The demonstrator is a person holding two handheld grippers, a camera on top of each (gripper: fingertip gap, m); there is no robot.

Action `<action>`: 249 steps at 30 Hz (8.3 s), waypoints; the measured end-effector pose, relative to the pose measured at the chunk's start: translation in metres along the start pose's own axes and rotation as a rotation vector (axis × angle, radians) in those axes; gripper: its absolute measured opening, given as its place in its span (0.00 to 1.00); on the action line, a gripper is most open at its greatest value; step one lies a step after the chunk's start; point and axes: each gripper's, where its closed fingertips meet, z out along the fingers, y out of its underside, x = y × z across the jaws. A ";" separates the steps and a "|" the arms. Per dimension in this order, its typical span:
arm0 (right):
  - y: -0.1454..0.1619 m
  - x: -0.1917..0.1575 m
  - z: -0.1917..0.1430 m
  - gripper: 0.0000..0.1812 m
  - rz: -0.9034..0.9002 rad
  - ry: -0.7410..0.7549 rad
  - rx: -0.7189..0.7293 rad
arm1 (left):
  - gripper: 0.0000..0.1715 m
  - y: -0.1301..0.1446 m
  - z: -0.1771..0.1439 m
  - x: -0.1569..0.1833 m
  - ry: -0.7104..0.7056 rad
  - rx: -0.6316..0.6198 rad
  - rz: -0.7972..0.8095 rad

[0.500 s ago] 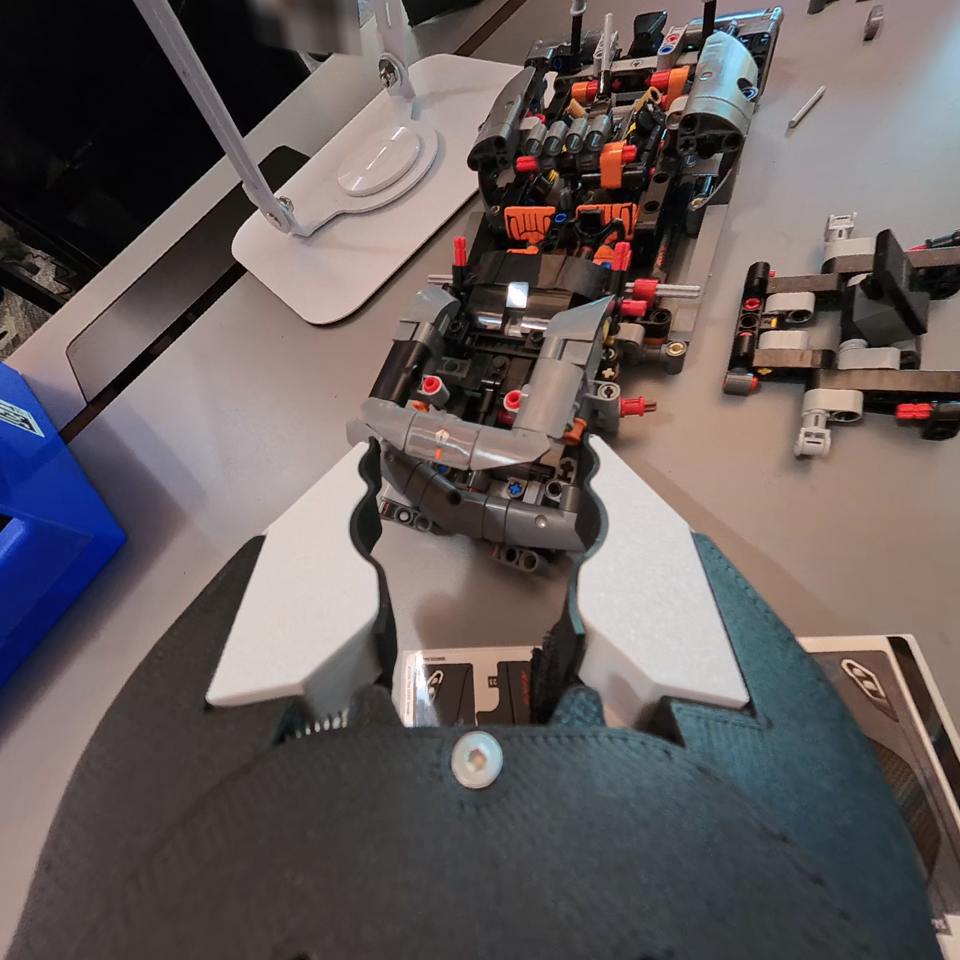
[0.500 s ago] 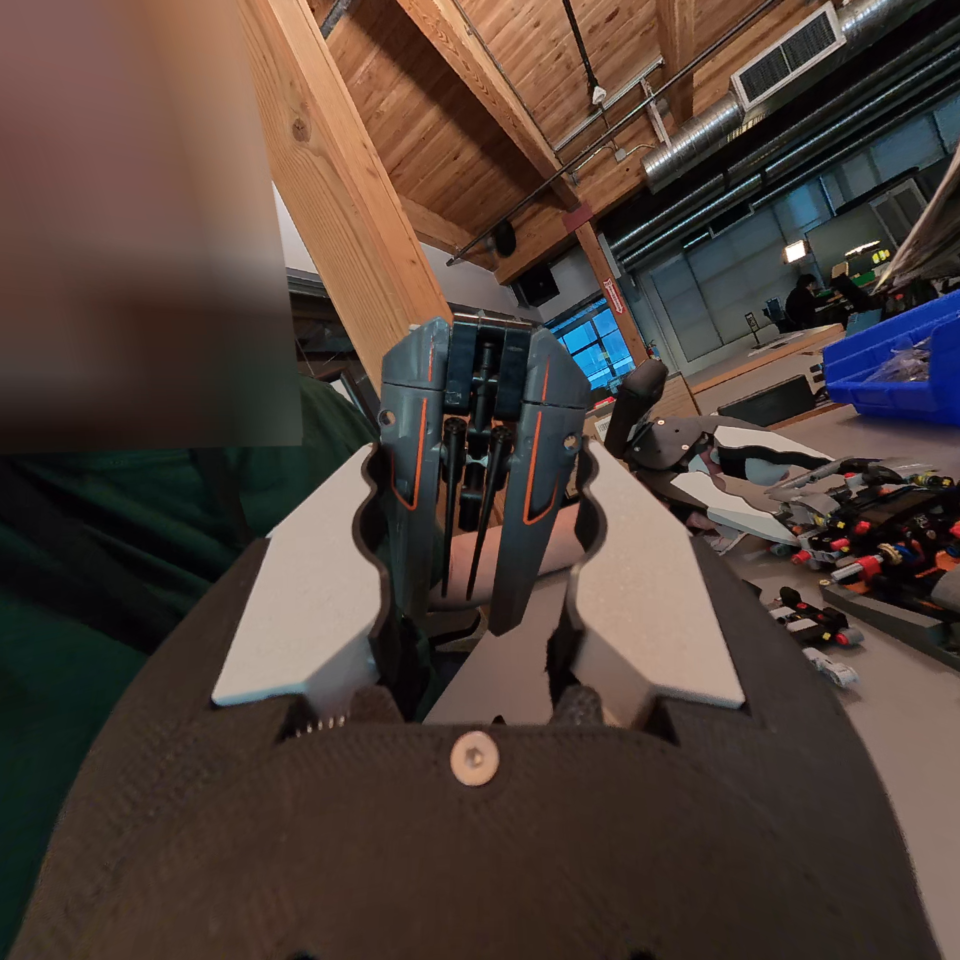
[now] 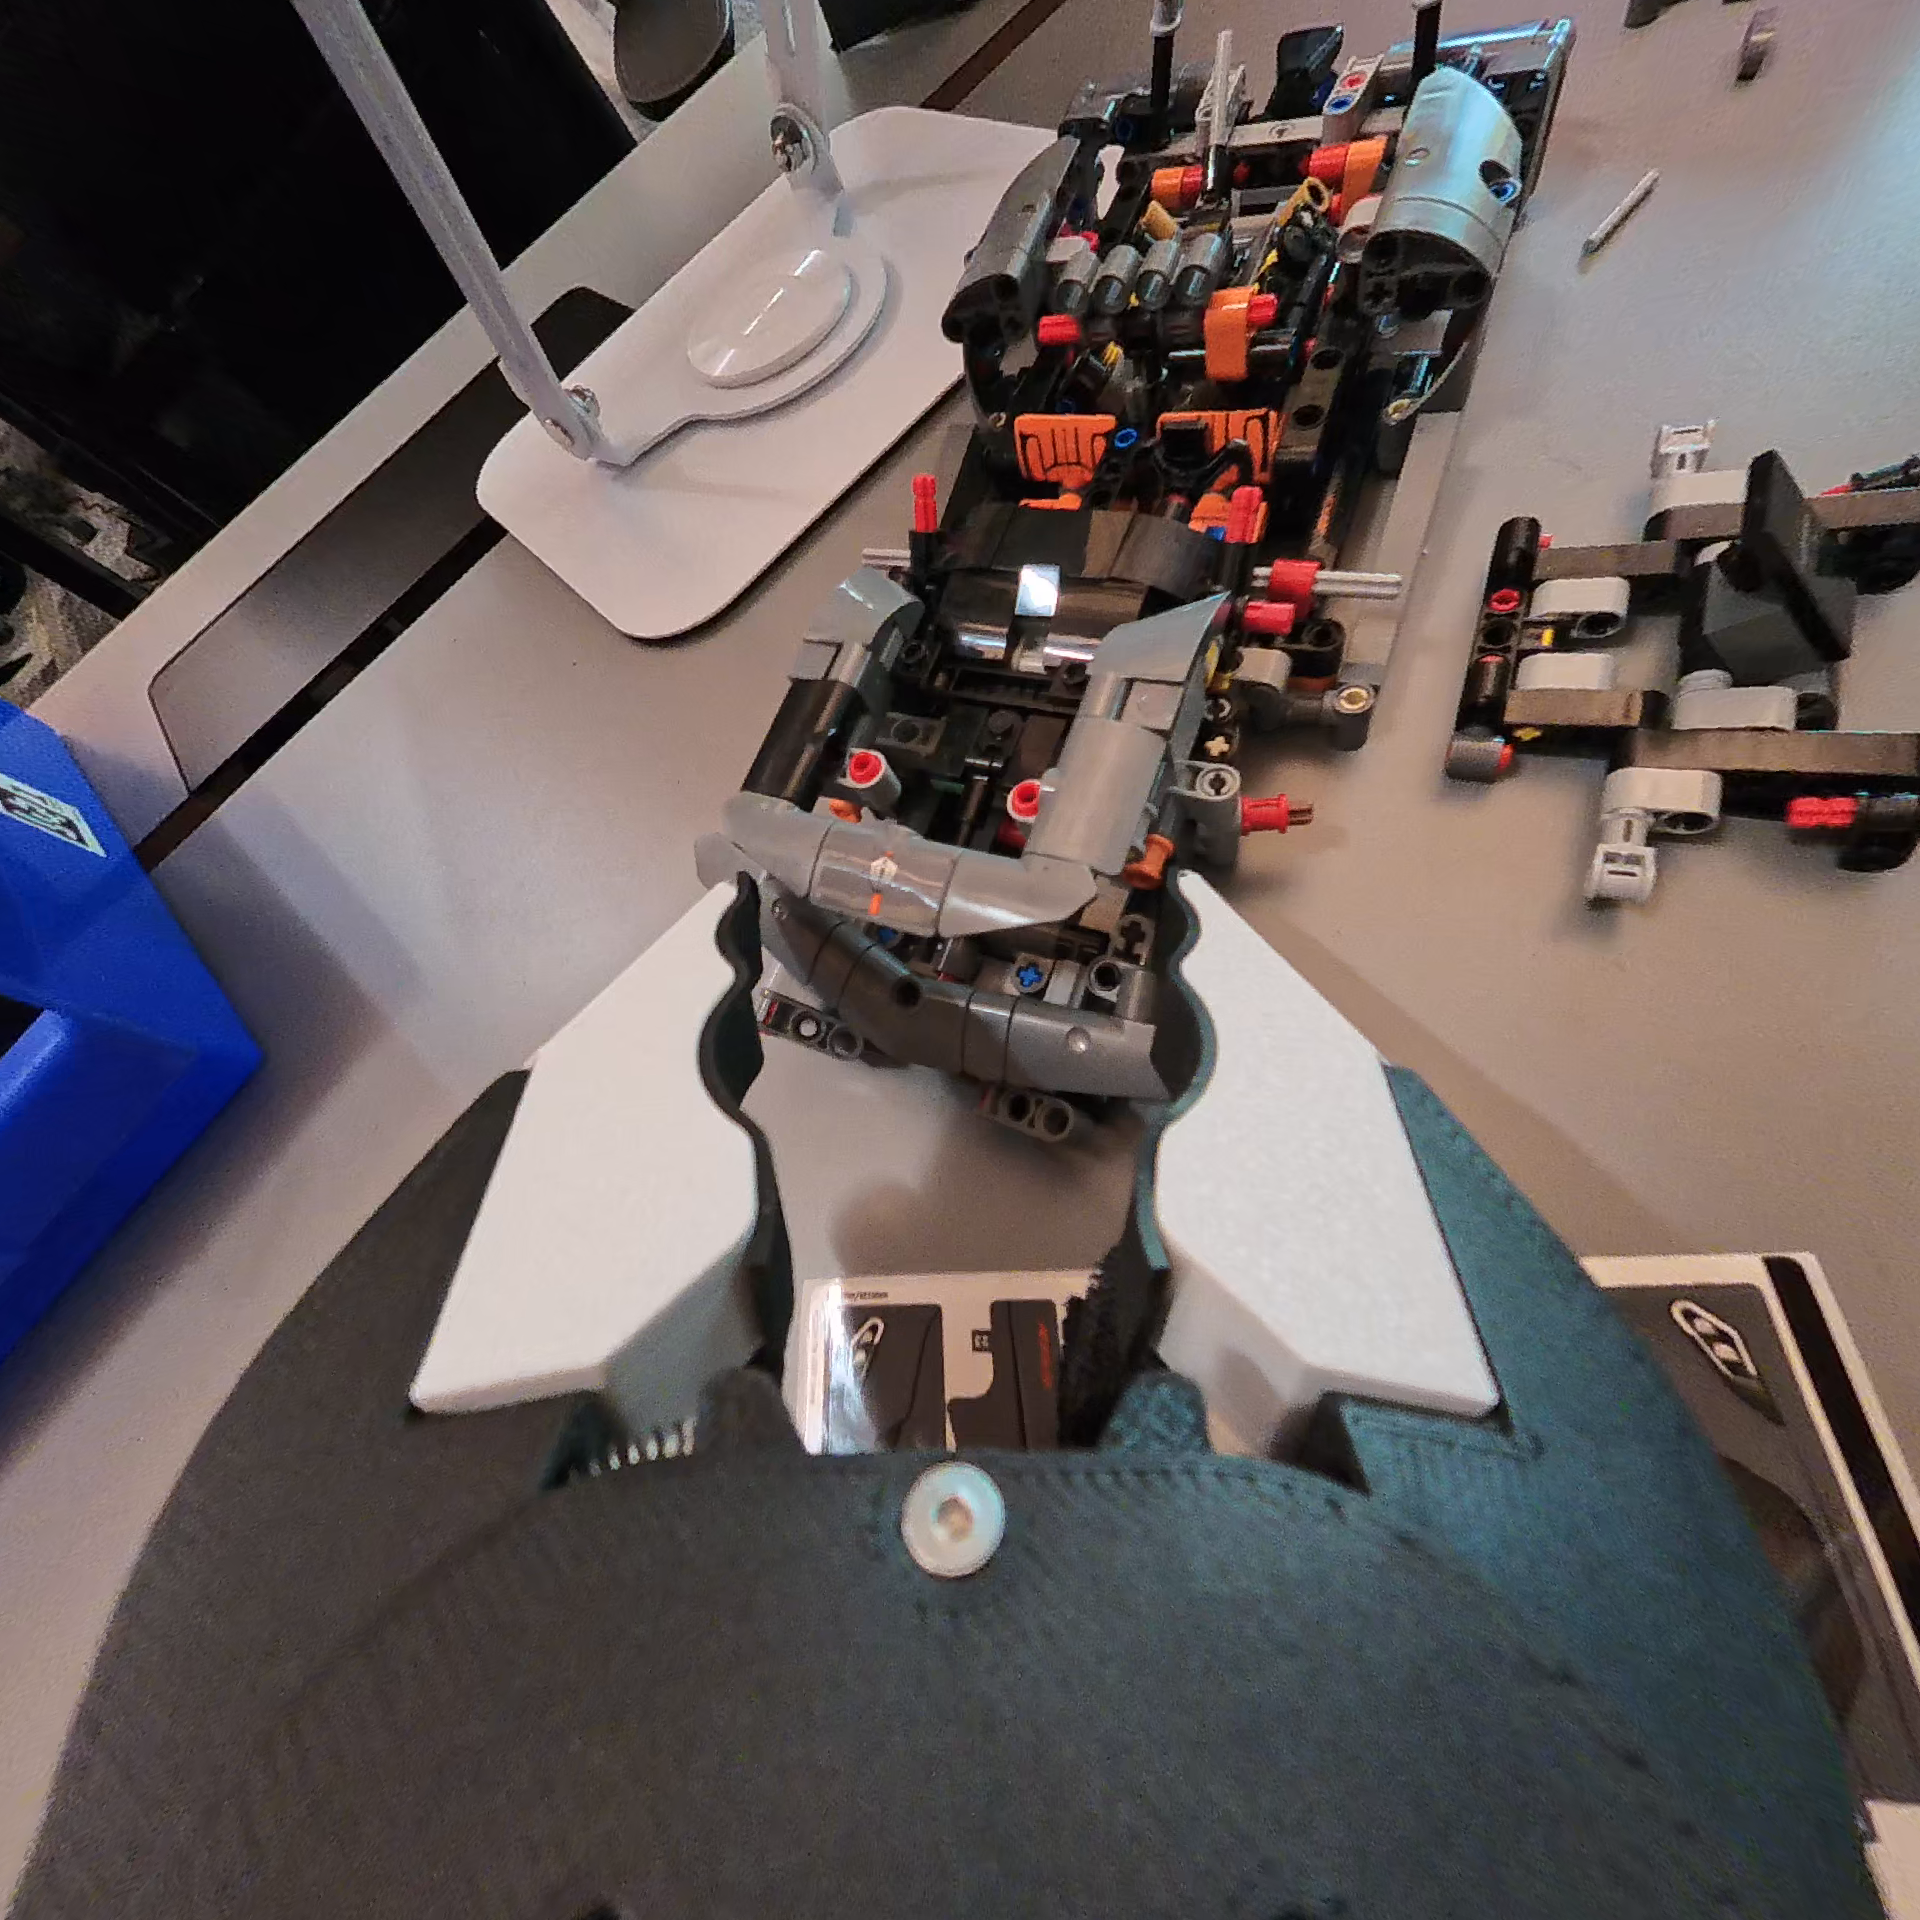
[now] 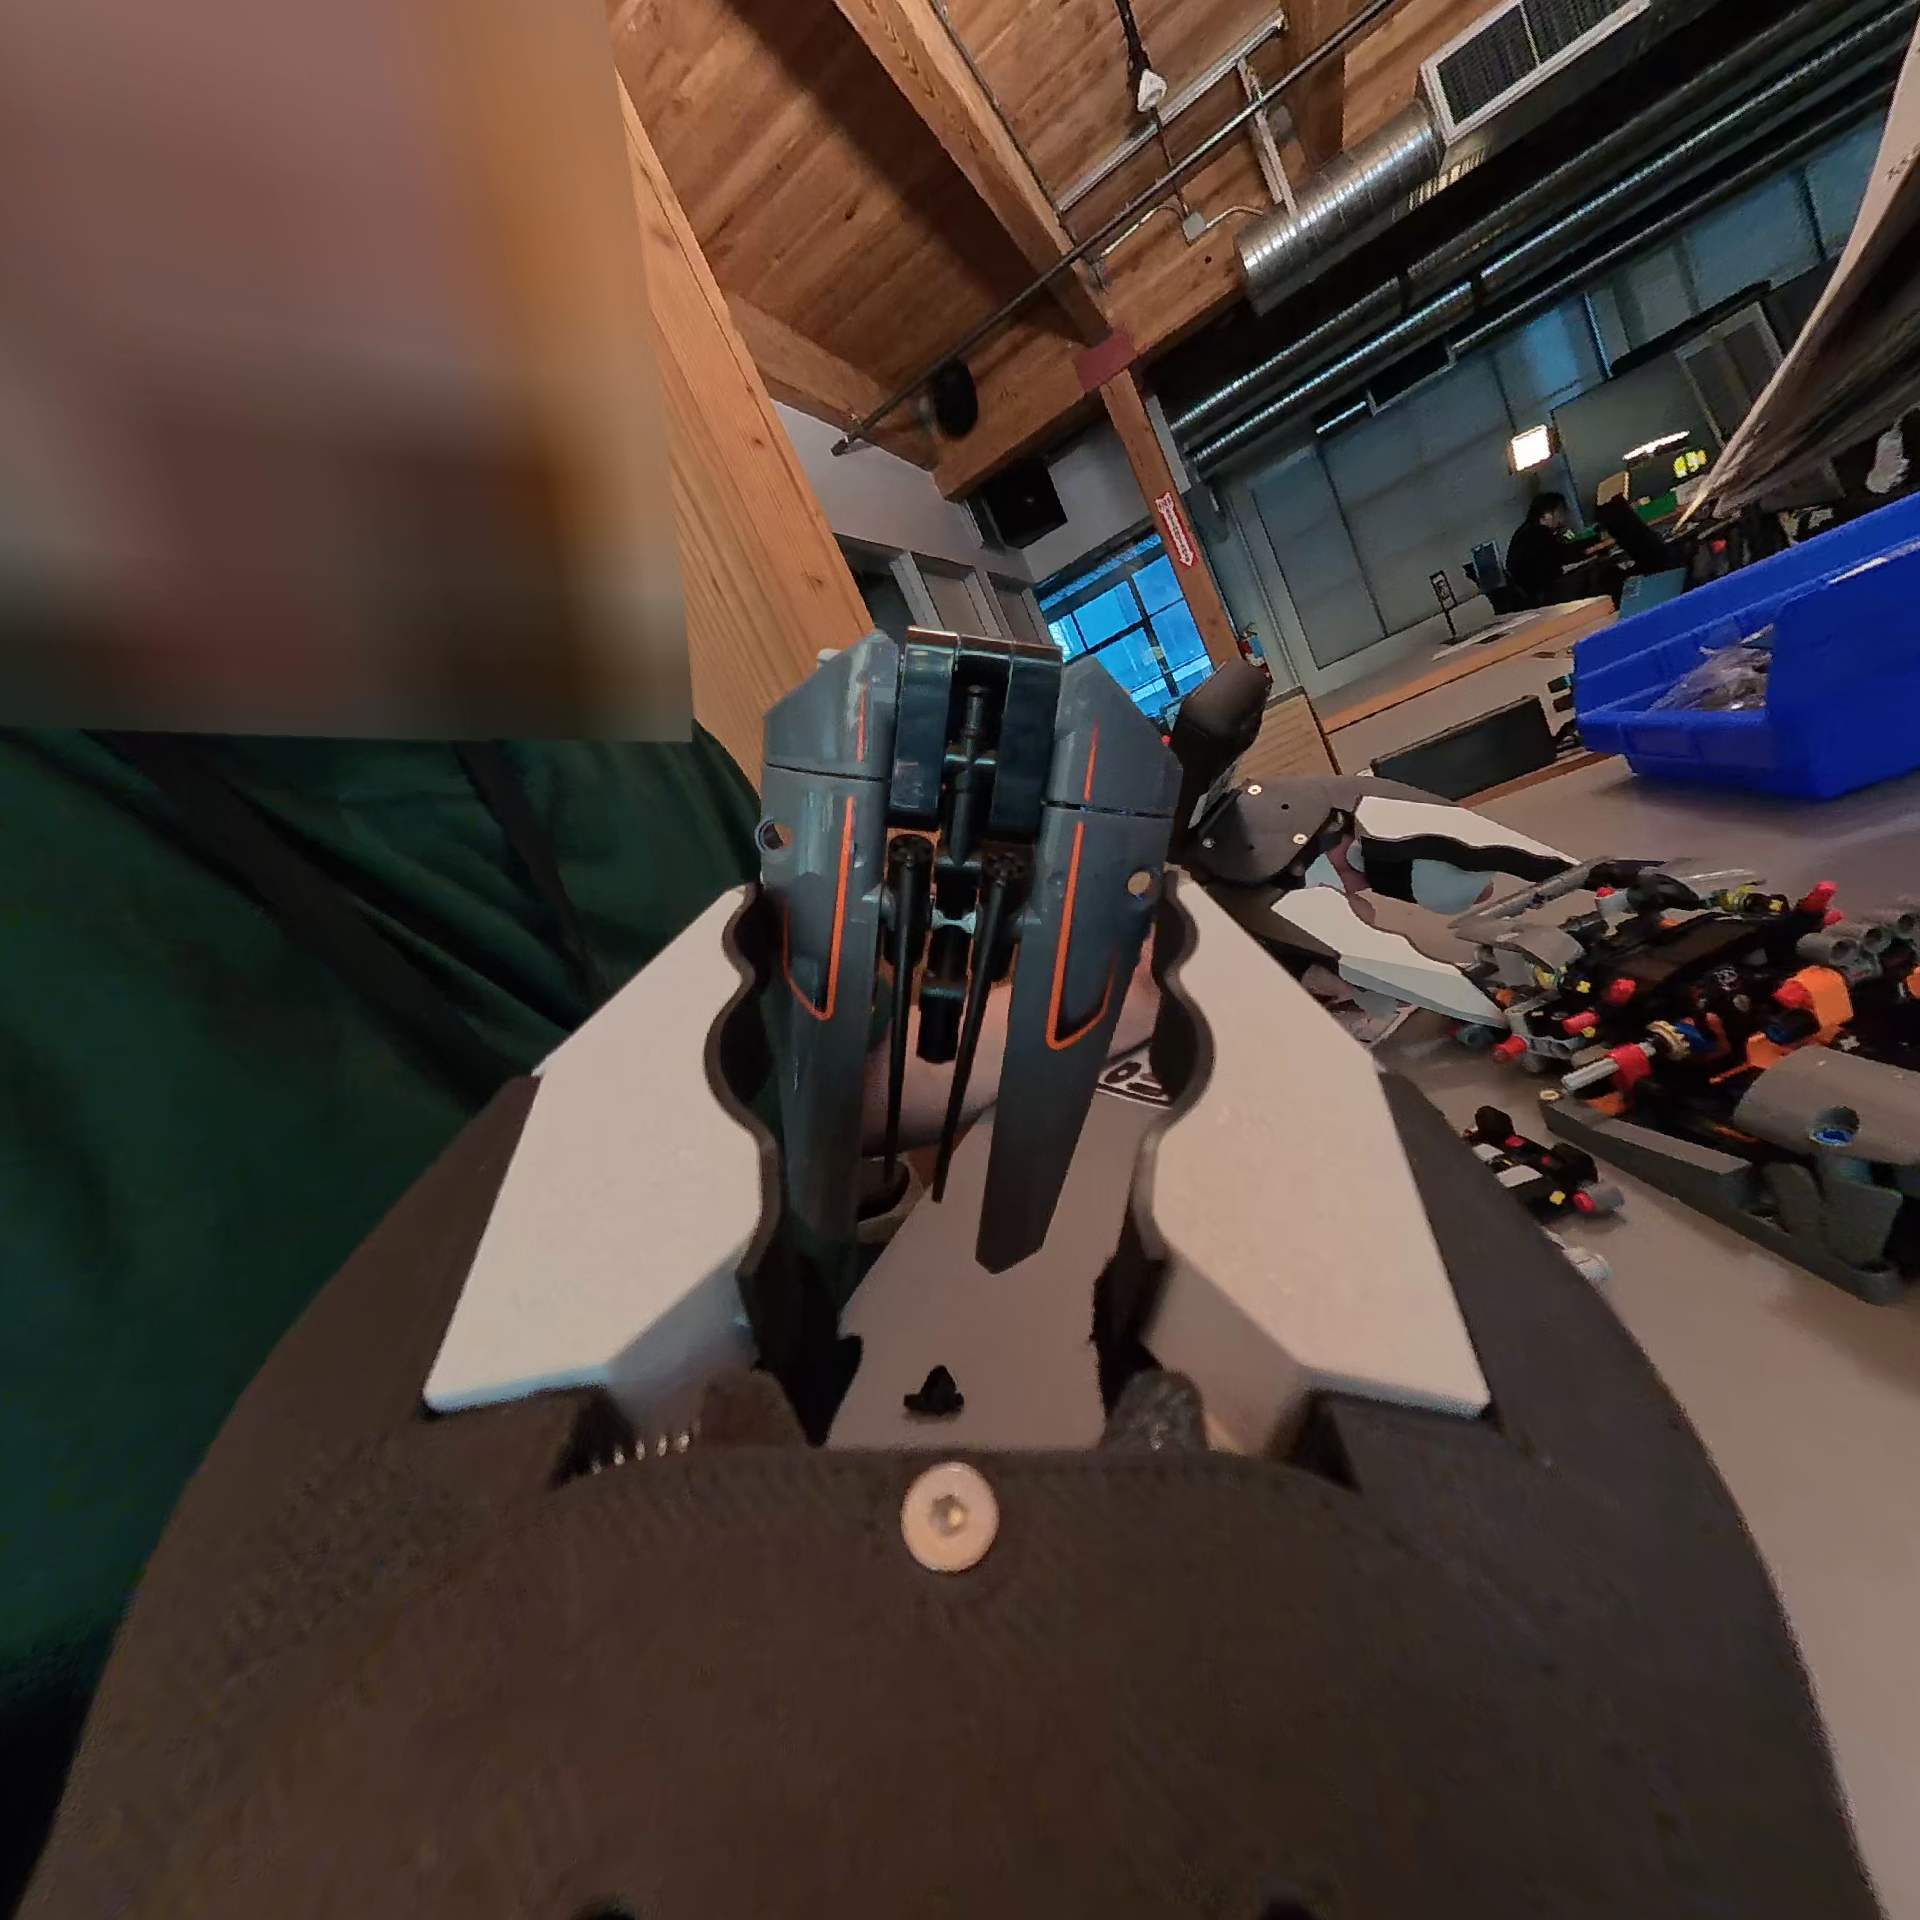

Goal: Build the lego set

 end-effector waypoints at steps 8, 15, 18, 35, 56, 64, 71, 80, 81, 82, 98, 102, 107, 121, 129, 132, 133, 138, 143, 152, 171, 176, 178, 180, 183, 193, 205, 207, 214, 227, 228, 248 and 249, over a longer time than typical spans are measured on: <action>0.002 0.006 -0.004 0.40 -0.009 0.029 -0.012 | 0.45 0.001 -0.002 -0.002 -0.014 -0.001 -0.007; 0.003 0.006 -0.004 0.40 -0.007 0.030 -0.015 | 0.47 0.002 -0.004 -0.004 -0.026 -0.001 -0.017; 0.003 0.006 -0.004 0.40 -0.010 0.031 -0.014 | 0.48 0.002 -0.004 -0.005 -0.026 -0.001 -0.023; 0.002 0.005 -0.004 0.40 -0.016 0.033 -0.015 | 0.48 0.002 -0.005 -0.005 -0.021 0.001 -0.031; 0.004 0.006 -0.003 0.40 -0.017 0.040 -0.029 | 0.48 0.003 -0.005 -0.005 -0.018 0.001 -0.032; 0.005 0.007 -0.002 0.40 -0.017 0.050 -0.039 | 0.48 0.003 -0.005 -0.005 -0.017 0.001 -0.032; 0.007 0.013 -0.003 0.40 -0.013 0.078 -0.045 | 0.48 0.003 -0.005 -0.005 -0.016 0.001 -0.033; 0.005 0.048 -0.024 0.40 -0.045 0.324 -0.068 | 0.48 0.003 -0.005 -0.004 -0.014 0.001 -0.035; 0.005 0.049 -0.026 0.40 -0.057 0.341 -0.079 | 0.48 0.003 -0.005 -0.004 -0.014 0.001 -0.035; 0.004 0.049 -0.026 0.40 -0.062 0.347 -0.078 | 0.48 0.003 -0.005 -0.005 -0.015 0.001 -0.035; 0.031 0.063 -0.017 0.40 -0.241 0.540 -0.352 | 0.57 -0.090 -0.058 0.013 -0.235 0.233 0.373; 0.040 0.056 -0.010 0.40 -0.155 0.450 -0.359 | 0.57 -0.137 -0.052 0.082 -0.105 0.309 0.557; 0.044 0.035 0.005 0.40 -0.075 0.293 -0.336 | 0.56 -0.174 -0.048 0.143 0.005 0.390 0.776; 0.059 -0.004 0.025 0.40 0.149 -0.012 -0.341 | 0.31 -0.172 -0.059 0.194 0.229 0.463 0.805; 0.047 0.012 0.026 0.42 0.173 0.034 -0.230 | 0.30 -0.165 -0.050 0.184 0.265 0.452 0.582; 0.038 0.019 0.025 0.45 0.153 0.072 -0.174 | 0.30 -0.163 -0.044 0.180 0.286 0.445 0.470; 0.034 0.023 0.023 0.46 0.134 0.099 -0.151 | 0.30 -0.162 -0.042 0.177 0.288 0.436 0.435; 0.014 0.035 0.011 0.52 0.024 0.226 -0.078 | 0.30 -0.162 -0.033 0.160 0.312 0.412 0.223; 0.000 0.046 -0.007 0.54 -0.222 0.452 -0.131 | 0.30 -0.166 -0.028 0.139 0.361 0.390 -0.032; 0.020 0.063 -0.007 0.55 -0.671 0.747 -0.468 | 0.30 -0.171 -0.024 0.131 0.555 0.368 -0.393; 0.037 0.053 0.010 0.03 -0.436 0.603 -0.407 | 0.31 -0.178 -0.029 0.149 0.674 0.405 -0.489; 0.029 0.052 0.008 0.06 -0.367 0.580 -0.325 | 0.31 -0.180 -0.027 0.144 0.656 0.397 -0.523; 0.021 0.053 0.005 0.15 -0.314 0.575 -0.269 | 0.31 -0.179 -0.025 0.142 0.648 0.393 -0.544; 0.016 0.050 0.003 0.14 -0.273 0.544 -0.224 | 0.30 -0.178 -0.023 0.141 0.646 0.386 -0.561; 0.013 0.046 0.003 0.12 -0.249 0.513 -0.193 | 0.30 -0.177 -0.020 0.143 0.645 0.378 -0.573; 0.007 0.048 -0.002 0.11 -0.264 0.543 -0.167 | 0.30 -0.172 -0.011 0.147 0.599 0.326 -0.552; -0.008 0.052 -0.020 0.02 -0.056 0.502 0.011 | 0.28 -0.183 -0.016 0.150 0.575 0.395 -0.482; -0.011 0.053 -0.024 0.02 0.023 0.472 0.067 | 0.33 -0.187 -0.022 0.149 0.557 0.438 -0.432; -0.015 0.057 -0.036 0.02 0.212 0.396 0.170 | 0.52 -0.178 -0.022 0.131 0.135 0.432 0.207; -0.001 0.059 -0.029 0.02 0.375 0.327 0.144 | 0.44 -0.180 -0.009 0.141 0.001 0.418 0.570; -0.001 0.059 -0.029 0.02 0.372 0.332 0.144 | 0.44 -0.179 -0.009 0.141 0.000 0.413 0.565; -0.021 0.060 -0.038 0.18 0.127 0.456 0.156 | 0.43 -0.175 -0.012 0.106 0.181 0.418 0.135; -0.022 0.060 -0.039 0.18 0.128 0.458 0.160 | 0.43 -0.175 -0.012 0.100 0.183 0.421 0.108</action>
